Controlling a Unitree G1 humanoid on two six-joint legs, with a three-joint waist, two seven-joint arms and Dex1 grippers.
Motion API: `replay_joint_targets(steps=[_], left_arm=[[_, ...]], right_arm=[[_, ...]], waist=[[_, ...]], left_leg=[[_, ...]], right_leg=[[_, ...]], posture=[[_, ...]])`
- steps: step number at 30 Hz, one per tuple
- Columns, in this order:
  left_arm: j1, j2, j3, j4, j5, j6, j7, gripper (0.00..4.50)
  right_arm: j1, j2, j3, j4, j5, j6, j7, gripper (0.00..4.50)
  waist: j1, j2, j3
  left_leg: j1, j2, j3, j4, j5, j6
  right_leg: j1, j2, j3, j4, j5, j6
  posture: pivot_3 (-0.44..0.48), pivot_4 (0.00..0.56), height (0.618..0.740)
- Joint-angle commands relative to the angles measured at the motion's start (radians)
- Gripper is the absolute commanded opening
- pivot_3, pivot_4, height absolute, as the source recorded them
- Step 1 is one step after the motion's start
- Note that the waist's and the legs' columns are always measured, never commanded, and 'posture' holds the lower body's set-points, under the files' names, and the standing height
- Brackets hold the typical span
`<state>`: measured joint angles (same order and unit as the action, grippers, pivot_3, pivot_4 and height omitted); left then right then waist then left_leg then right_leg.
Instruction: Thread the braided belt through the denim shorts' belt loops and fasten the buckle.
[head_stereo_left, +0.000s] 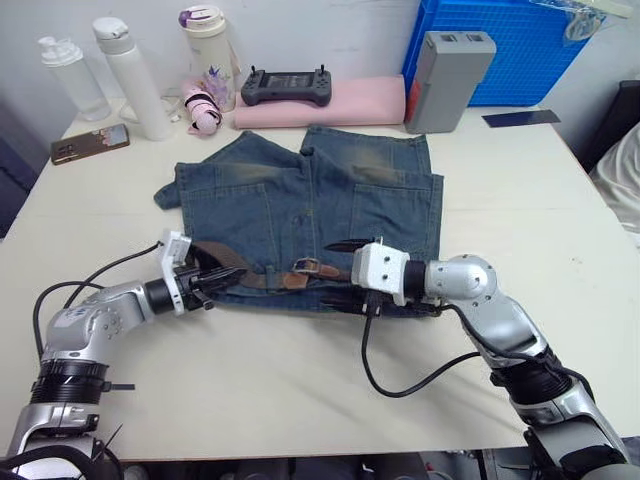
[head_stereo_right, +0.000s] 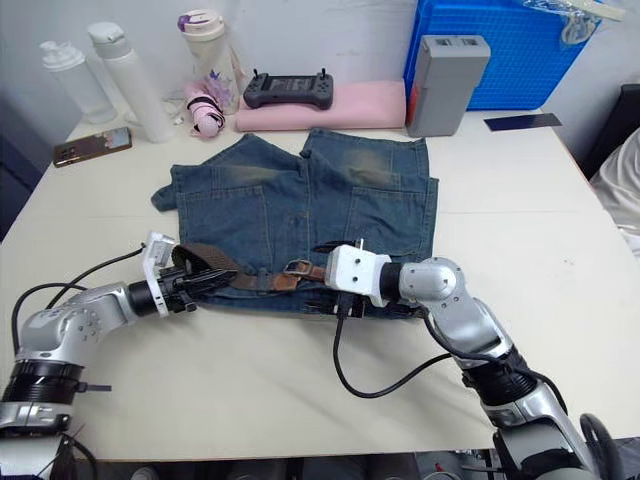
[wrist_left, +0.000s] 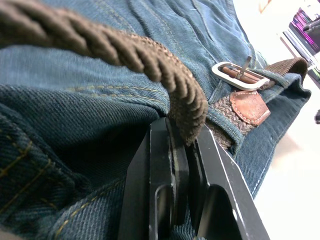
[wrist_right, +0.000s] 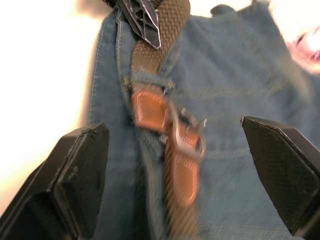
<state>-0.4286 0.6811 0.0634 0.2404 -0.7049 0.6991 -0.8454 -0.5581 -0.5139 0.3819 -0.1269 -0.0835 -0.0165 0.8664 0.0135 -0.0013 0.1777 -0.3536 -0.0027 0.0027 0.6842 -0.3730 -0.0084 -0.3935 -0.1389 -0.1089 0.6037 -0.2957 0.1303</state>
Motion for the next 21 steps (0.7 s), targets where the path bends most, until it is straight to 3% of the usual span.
replay_joint_targets(steps=[1, 8, 15, 21], left_arm=[[-0.012, -0.025, -0.020, 0.002, 0.041, -0.007, -0.031, 0.00], [-0.005, -0.036, 0.002, -0.004, 0.075, -0.002, -0.052, 0.00], [0.003, -0.038, 0.024, -0.016, 0.087, 0.008, -0.059, 0.00], [0.006, -0.045, 0.036, -0.021, 0.094, 0.014, -0.059, 0.00]], right_arm=[[-0.025, 0.023, 0.017, 0.023, -0.090, -0.161, -0.070, 4.45], [-0.045, 0.034, 0.037, 0.097, -0.194, -0.303, -0.133, 4.45], [-0.083, 0.018, -0.025, 0.132, -0.115, -0.314, -0.095, 4.45], [-0.105, 0.006, -0.010, 0.220, -0.182, -0.380, -0.125, 4.45]], waist=[[0.000, 0.000, 0.000], [0.000, 0.000, 0.000], [-0.004, 0.000, 0.000], [-0.012, 0.000, 0.000]], left_leg=[[0.000, 0.000, 0.000, 0.000, 0.000, 0.000], [0.000, 0.000, 0.000, 0.000, 0.000, 0.000], [0.000, 0.000, -0.001, 0.000, 0.000, 0.000], [0.000, 0.000, -0.002, 0.001, 0.000, 0.000]], right_leg=[[0.000, 0.000, 0.000, 0.000, 0.000, 0.000], [0.000, 0.000, 0.000, 0.001, 0.000, 0.000], [0.000, 0.000, 0.000, 0.001, 0.000, 0.000], [0.000, 0.000, -0.001, 0.002, 0.000, 0.000]], posture=[[0.000, 0.150, 0.739], [0.000, 0.150, 0.739], [0.000, 0.150, 0.739], [0.000, 0.150, 0.739]])
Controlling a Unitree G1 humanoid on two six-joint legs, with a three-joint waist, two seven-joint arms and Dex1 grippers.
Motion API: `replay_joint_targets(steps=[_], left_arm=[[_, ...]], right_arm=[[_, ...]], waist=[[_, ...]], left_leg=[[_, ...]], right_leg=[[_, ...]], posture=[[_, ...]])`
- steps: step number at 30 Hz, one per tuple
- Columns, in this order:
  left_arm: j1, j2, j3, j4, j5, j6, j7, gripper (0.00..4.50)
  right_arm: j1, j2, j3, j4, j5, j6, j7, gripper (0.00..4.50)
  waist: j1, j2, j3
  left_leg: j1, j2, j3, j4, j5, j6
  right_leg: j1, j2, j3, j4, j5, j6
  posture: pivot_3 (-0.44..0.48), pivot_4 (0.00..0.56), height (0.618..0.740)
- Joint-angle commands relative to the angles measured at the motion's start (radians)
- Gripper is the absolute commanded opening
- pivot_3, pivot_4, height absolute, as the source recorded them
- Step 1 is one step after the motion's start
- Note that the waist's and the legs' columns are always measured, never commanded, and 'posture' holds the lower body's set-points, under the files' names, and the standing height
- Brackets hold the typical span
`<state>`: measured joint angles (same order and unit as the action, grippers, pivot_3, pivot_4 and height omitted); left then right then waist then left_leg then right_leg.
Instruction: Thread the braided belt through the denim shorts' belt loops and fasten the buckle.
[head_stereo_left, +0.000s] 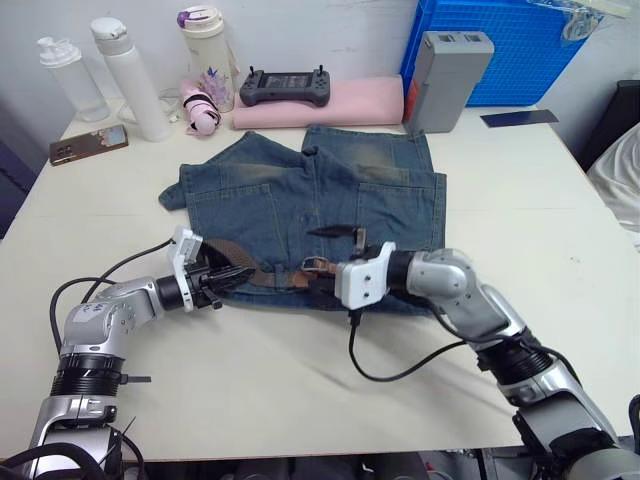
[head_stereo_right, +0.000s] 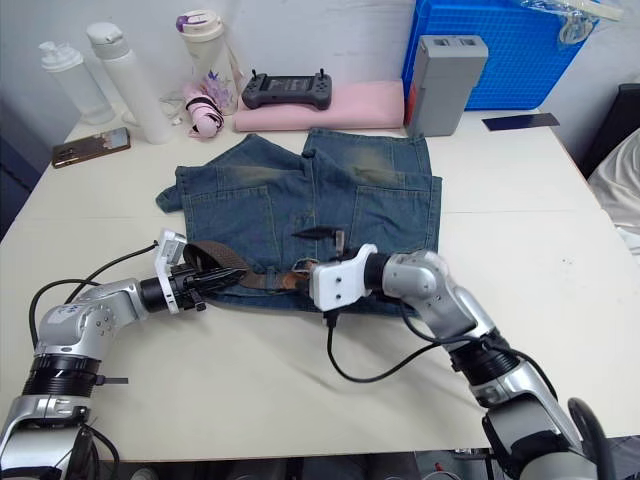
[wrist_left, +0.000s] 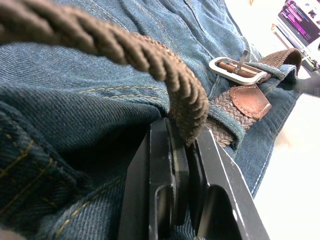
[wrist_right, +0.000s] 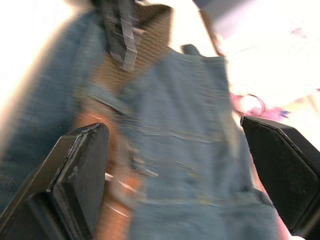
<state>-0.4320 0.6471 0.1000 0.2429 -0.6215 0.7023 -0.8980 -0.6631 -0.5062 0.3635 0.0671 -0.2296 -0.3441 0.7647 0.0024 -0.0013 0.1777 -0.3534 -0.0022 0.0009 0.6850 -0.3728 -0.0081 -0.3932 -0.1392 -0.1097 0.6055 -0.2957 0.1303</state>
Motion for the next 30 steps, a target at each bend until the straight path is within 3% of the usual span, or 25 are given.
replay_joint_targets(steps=[1, 25, 27, 30], left_arm=[[0.009, -0.012, 0.001, -0.025, 0.011, 0.012, -0.006, 0.00], [0.009, -0.021, 0.023, -0.042, 0.014, 0.037, 0.011, 0.00], [0.009, -0.021, 0.025, -0.044, 0.014, 0.039, 0.012, 0.00], [0.009, -0.022, 0.027, -0.045, 0.014, 0.041, 0.012, 0.00]], right_arm=[[0.001, 0.001, 0.015, 0.038, -0.053, -0.066, -0.032, 4.45], [0.021, 0.040, 0.076, 0.095, -0.259, -0.228, -0.177, 4.45], [0.022, 0.039, 0.080, 0.101, -0.270, -0.236, -0.181, 3.87], [0.023, 0.045, 0.088, 0.106, -0.277, -0.241, -0.183, 2.58]], waist=[[-0.002, 0.000, 0.000], [-0.004, 0.000, 0.000], [-0.004, 0.000, 0.000], [-0.005, 0.000, 0.000]], left_leg=[[0.000, 0.000, 0.000, 0.000, 0.000, 0.000], [0.000, 0.000, 0.000, 0.000, 0.000, 0.000], [0.000, 0.000, 0.000, 0.000, 0.000, 0.000], [0.000, 0.000, 0.000, 0.000, 0.000, 0.000]], right_leg=[[0.000, 0.000, 0.000, 0.000, 0.000, 0.000], [0.000, 0.000, 0.000, 0.001, 0.000, 0.000], [0.000, 0.000, 0.000, 0.001, 0.000, 0.000], [0.000, 0.000, 0.000, 0.001, 0.000, 0.000]], posture=[[0.000, 0.150, 0.739], [0.000, 0.150, 0.739], [0.000, 0.150, 0.739], [0.000, 0.150, 0.739]])
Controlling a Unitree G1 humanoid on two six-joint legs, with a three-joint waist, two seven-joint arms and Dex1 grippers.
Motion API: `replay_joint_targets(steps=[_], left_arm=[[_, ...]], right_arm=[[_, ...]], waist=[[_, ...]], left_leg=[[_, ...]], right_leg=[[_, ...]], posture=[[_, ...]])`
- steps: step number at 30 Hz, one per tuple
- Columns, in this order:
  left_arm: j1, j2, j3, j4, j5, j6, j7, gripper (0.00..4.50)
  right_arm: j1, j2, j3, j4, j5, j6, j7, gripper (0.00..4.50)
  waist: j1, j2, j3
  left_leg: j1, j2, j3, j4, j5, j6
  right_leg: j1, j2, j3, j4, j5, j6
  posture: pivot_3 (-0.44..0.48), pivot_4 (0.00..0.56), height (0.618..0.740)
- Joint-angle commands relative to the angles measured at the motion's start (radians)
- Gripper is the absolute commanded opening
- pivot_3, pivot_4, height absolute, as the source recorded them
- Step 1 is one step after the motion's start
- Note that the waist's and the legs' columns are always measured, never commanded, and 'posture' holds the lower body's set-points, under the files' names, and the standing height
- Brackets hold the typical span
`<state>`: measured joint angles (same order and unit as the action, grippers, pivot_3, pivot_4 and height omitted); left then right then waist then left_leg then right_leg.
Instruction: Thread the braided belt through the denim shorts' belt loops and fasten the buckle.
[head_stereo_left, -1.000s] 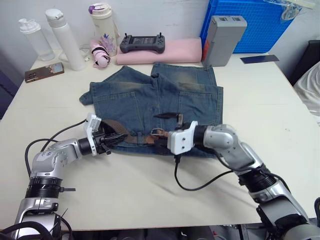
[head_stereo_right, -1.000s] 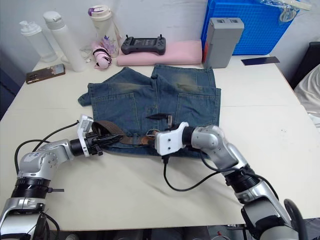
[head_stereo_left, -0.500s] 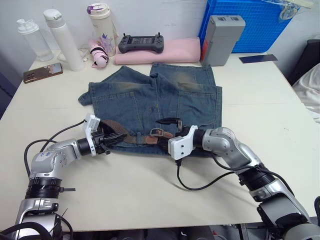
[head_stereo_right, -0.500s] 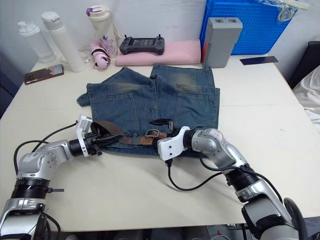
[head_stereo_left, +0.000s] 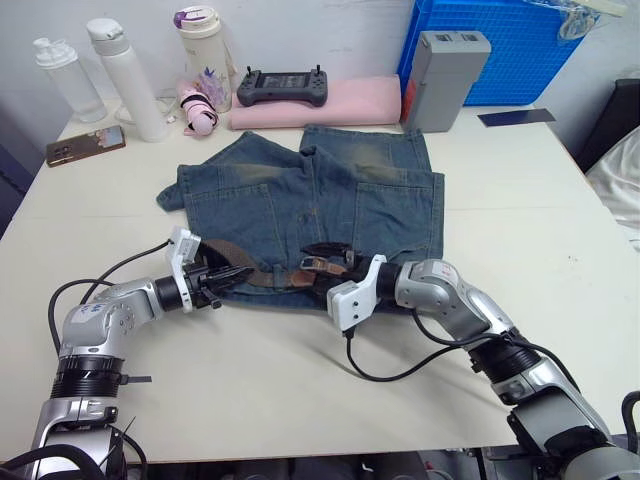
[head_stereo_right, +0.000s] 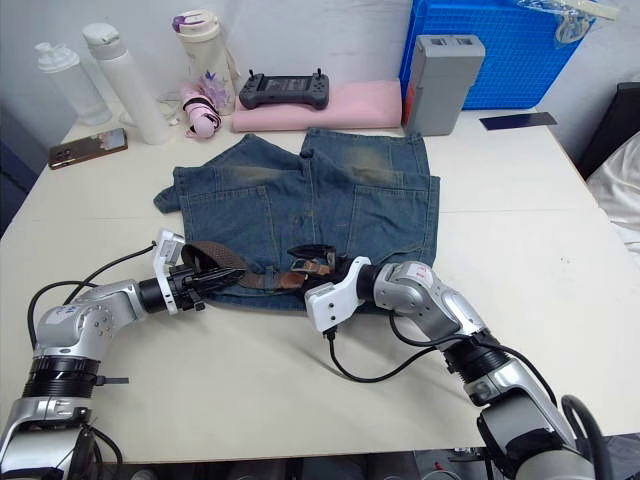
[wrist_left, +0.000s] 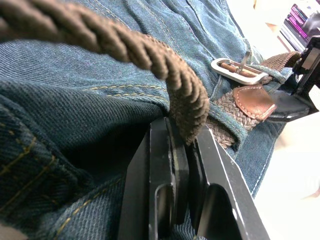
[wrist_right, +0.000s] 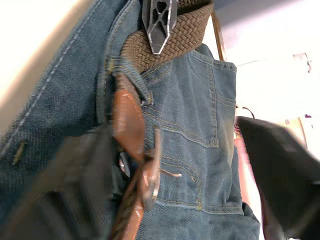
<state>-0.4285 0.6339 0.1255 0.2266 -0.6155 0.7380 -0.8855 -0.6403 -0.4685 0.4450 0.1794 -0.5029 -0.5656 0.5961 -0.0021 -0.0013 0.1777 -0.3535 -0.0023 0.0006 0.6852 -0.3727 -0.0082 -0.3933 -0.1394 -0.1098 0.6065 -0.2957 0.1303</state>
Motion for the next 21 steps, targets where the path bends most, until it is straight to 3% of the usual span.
replay_joint_targets(steps=[1, 5, 13, 16, 21], left_arm=[[0.005, -0.009, 0.003, -0.028, 0.008, 0.006, 0.000, 0.00], [0.006, -0.012, 0.009, -0.028, 0.007, 0.010, 0.005, 0.00], [0.023, -0.013, 0.031, -0.051, 0.001, 0.010, 0.016, 0.00], [0.033, -0.013, 0.068, -0.077, -0.024, 0.015, 0.027, 1.14], [0.100, -0.010, 0.135, -0.200, -0.060, 0.057, 0.088, 3.47]], right_arm=[[0.001, 0.008, 0.012, -0.003, -0.010, -0.021, -0.015, 2.17], [0.003, 0.008, 0.034, 0.018, -0.035, -0.024, -0.016, 0.22], [0.012, 0.010, 0.039, 0.032, -0.029, -0.027, -0.004, 0.10], [0.016, 0.010, 0.035, 0.027, -0.024, -0.022, -0.001, 0.00], [0.024, 0.002, 0.021, 0.012, -0.020, -0.011, 0.000, 0.00]], waist=[[-0.001, 0.000, 0.000], [-0.001, 0.000, 0.000], [-0.003, 0.000, 0.000], [-0.003, 0.000, 0.000], [-0.005, 0.000, 0.000]], left_leg=[[0.000, 0.000, 0.000, 0.000, 0.000, 0.000], [0.000, 0.000, 0.000, 0.000, 0.000, 0.000], [0.000, 0.000, 0.000, 0.000, 0.000, 0.000], [0.000, 0.000, 0.000, 0.000, 0.000, 0.000], [0.000, 0.001, 0.000, 0.000, 0.000, 0.000]], right_leg=[[0.000, 0.000, 0.000, 0.000, 0.000, 0.000], [0.000, 0.000, 0.000, 0.000, 0.000, 0.000], [0.000, 0.000, 0.000, 0.000, 0.000, 0.000], [0.000, 0.000, 0.000, 0.000, 0.000, 0.000], [0.000, 0.000, 0.000, 0.000, 0.000, 0.000]], posture=[[0.000, 0.150, 0.739], [0.000, 0.150, 0.739], [0.000, 0.150, 0.739], [0.000, 0.150, 0.739], [0.000, 0.150, 0.739]])
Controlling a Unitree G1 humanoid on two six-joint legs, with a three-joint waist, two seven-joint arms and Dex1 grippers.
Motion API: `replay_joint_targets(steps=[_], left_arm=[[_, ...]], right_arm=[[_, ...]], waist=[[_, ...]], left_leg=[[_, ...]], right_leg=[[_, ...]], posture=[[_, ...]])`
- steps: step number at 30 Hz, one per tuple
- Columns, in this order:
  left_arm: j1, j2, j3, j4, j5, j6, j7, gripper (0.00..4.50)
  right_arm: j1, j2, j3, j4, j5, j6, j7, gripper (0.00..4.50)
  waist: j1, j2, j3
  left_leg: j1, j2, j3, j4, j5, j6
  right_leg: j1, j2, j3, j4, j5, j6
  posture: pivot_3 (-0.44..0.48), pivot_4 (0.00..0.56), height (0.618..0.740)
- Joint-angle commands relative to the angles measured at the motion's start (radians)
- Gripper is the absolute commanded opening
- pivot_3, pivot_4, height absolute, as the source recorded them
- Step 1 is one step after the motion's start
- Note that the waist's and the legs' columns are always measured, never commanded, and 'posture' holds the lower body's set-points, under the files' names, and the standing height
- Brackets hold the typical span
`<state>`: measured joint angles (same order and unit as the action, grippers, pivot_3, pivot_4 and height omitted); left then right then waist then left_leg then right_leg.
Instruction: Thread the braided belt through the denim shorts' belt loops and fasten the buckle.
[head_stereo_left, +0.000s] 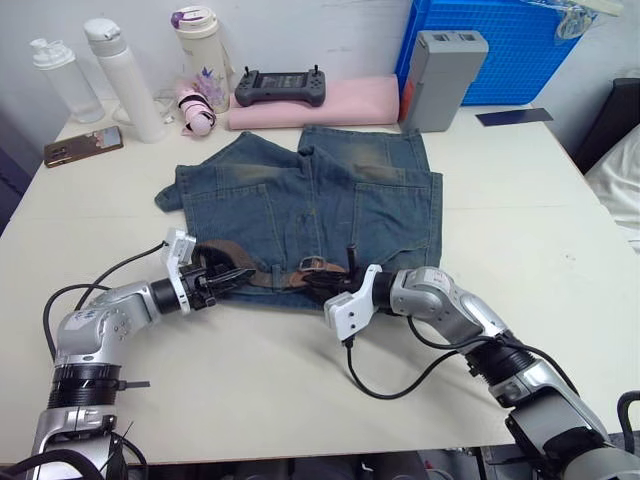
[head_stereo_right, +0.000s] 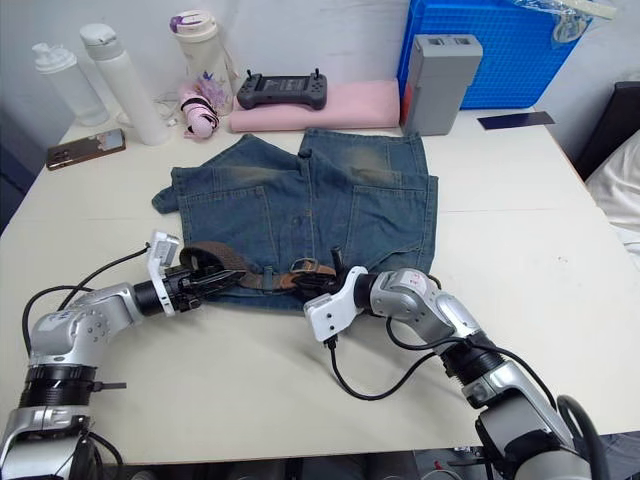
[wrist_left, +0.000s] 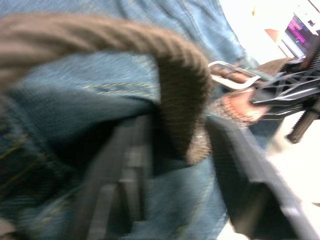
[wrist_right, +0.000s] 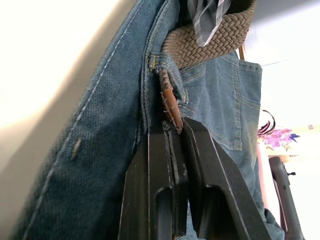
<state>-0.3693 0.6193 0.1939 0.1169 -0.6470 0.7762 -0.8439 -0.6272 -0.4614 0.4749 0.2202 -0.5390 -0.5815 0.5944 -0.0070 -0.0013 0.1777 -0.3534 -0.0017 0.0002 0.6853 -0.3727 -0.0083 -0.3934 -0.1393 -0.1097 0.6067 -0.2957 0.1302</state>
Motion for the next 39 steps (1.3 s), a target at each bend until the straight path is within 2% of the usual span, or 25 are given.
replay_joint_targets(steps=[1, 2, 5, 6, 9, 10, 15, 20, 24, 30, 35, 39], left_arm=[[0.063, 0.004, 0.084, -0.120, -0.037, 0.027, 0.063, 3.94], [0.087, 0.001, 0.103, -0.156, -0.051, 0.041, 0.082, 4.41], [0.155, -0.013, 0.136, -0.250, -0.069, 0.064, 0.140, 4.41], [0.181, -0.018, 0.138, -0.283, -0.065, 0.064, 0.160, 4.16], [0.257, -0.036, 0.128, -0.389, -0.053, 0.060, 0.214, 2.97], [0.272, -0.043, 0.122, -0.410, -0.044, 0.056, 0.232, 2.33], [0.281, -0.093, 0.066, -0.422, 0.058, -0.005, 0.345, 0.08], [0.317, -0.084, -0.047, -0.430, 0.176, -0.076, 0.363, 0.08], [0.355, -0.068, -0.093, -0.454, 0.227, -0.108, 0.349, 0.08], [0.377, -0.054, -0.110, -0.455, 0.253, -0.143, 0.333, 0.08], [0.377, -0.032, -0.128, -0.444, 0.291, -0.189, 0.319, 0.08], [0.376, -0.028, -0.136, -0.452, 0.312, -0.219, 0.312, 0.08]], right_arm=[[0.013, -0.007, -0.012, -0.032, 0.016, 0.008, 0.001, 0.00], [0.016, -0.010, -0.014, -0.036, 0.016, 0.009, 0.002, 0.00], [0.022, -0.017, -0.020, -0.047, 0.020, 0.014, 0.003, 0.00], [0.024, -0.019, -0.022, -0.051, 0.022, 0.017, 0.004, 0.00], [0.029, -0.024, -0.026, -0.062, 0.030, 0.021, 0.008, 0.00], [0.031, -0.026, -0.027, -0.066, 0.033, 0.022, 0.009, 0.00], [0.052, -0.041, -0.039, -0.104, 0.072, 0.028, 0.030, 0.00], [0.079, -0.076, -0.076, -0.183, 0.145, 0.061, 0.064, 0.00], [0.091, -0.114, -0.131, -0.252, 0.224, 0.117, 0.106, 0.00], [0.078, -0.151, -0.202, -0.301, 0.367, 0.198, 0.183, 0.00], [0.047, -0.111, -0.271, -0.355, 0.532, 0.364, 0.215, 0.00], [0.017, -0.092, -0.284, -0.361, 0.556, 0.418, 0.215, 0.00]], waist=[[-0.005, 0.000, 0.000], [-0.008, 0.000, 0.000], [-0.015, 0.000, 0.000], [-0.016, 0.000, 0.000], [-0.019, 0.000, 0.000], [-0.019, 0.000, 0.000], [-0.015, 0.000, 0.000], [-0.016, 0.000, 0.000], [-0.011, 0.000, 0.000], [0.001, 0.000, 0.000], [0.004, 0.000, 0.000], [0.004, 0.000, 0.000]], left_leg=[[0.000, 0.000, 0.000, 0.000, 0.000, 0.000], [0.000, 0.000, -0.001, 0.000, 0.000, 0.000], [0.000, 0.000, -0.005, 0.000, 0.000, 0.000], [0.000, 0.000, -0.006, 0.000, 0.000, 0.000], [0.000, 0.000, -0.008, 0.000, 0.000, 0.000], [0.000, 0.000, -0.009, 0.000, 0.000, 0.000], [0.000, 0.000, -0.009, 0.000, 0.000, 0.000], [0.000, 0.000, -0.008, 0.000, 0.000, 0.000], [0.001, 0.000, -0.008, 0.000, 0.000, 0.000], [0.001, 0.000, -0.007, 0.000, 0.000, 0.000], [0.001, 0.000, -0.006, 0.000, 0.000, 0.000], [0.001, 0.000, -0.007, 0.000, 0.000, 0.000]], right_leg=[[0.000, 0.000, 0.000, 0.000, 0.000, 0.000], [0.000, 0.000, 0.001, 0.000, 0.000, 0.000], [0.000, 0.000, 0.000, 0.000, 0.000, 0.000], [0.000, 0.000, 0.001, 0.000, 0.000, 0.000], [0.000, -0.001, 0.001, 0.000, 0.000, 0.000], [0.000, -0.001, 0.001, 0.000, 0.000, 0.000], [0.000, -0.001, 0.001, 0.000, 0.000, 0.000], [0.000, -0.001, 0.001, 0.000, 0.000, 0.000], [0.001, -0.001, 0.002, -0.001, 0.000, 0.000], [0.001, -0.001, 0.002, -0.001, 0.000, 0.000], [0.001, -0.001, 0.002, -0.001, 0.000, 0.000], [0.001, -0.001, 0.002, -0.001, 0.000, 0.000]], posture=[[0.000, 0.150, 0.739], [0.000, 0.150, 0.739], [0.000, 0.150, 0.739], [0.000, 0.150, 0.739], [0.000, 0.150, 0.739], [0.000, 0.150, 0.739], [0.000, 0.150, 0.739], [0.000, 0.150, 0.739], [0.000, 0.150, 0.739], [0.000, 0.150, 0.739], [0.000, 0.150, 0.739], [0.000, 0.150, 0.739]])
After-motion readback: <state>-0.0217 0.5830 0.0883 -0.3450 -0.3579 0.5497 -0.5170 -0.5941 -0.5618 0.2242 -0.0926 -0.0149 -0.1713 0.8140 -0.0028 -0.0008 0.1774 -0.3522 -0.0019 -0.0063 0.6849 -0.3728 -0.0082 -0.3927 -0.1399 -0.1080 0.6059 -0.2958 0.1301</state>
